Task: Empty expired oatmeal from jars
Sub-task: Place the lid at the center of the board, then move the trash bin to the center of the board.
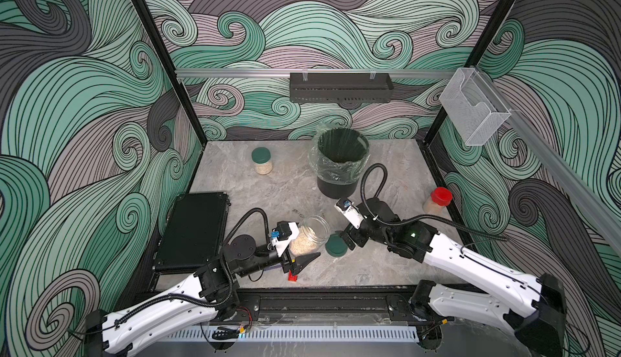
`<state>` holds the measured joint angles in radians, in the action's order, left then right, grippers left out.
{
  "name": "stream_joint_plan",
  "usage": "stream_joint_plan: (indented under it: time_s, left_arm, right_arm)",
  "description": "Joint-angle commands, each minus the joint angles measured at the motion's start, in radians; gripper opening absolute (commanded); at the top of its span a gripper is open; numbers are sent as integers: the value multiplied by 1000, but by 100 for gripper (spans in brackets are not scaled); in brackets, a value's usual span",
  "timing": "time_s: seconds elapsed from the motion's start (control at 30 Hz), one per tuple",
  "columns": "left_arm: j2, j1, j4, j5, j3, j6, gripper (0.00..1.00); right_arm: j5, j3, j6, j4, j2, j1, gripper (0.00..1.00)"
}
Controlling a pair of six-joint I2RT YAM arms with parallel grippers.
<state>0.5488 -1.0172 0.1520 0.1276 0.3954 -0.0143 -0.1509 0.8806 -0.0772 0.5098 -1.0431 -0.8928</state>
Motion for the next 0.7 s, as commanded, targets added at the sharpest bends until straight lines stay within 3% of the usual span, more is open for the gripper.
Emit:
stream_joint_plan:
  time_s: [0.0, 0.17, 0.4, 0.67]
  left_arm:
    - [17, -4, 110, -22, 70, -21, 61]
    - [51, -4, 92, -23, 121, -27, 61]
    - [94, -5, 111, -28, 144, -42, 63]
    - [137, -5, 113, -35, 172, -39, 63]
  right_arm:
    - [-70, 80, 134, 84, 39, 26, 99]
    - [-72, 183, 256, 97, 48, 128, 99]
    - [172, 301, 392, 55, -64, 309, 99]
    - [237, 434, 467, 47, -206, 422, 99]
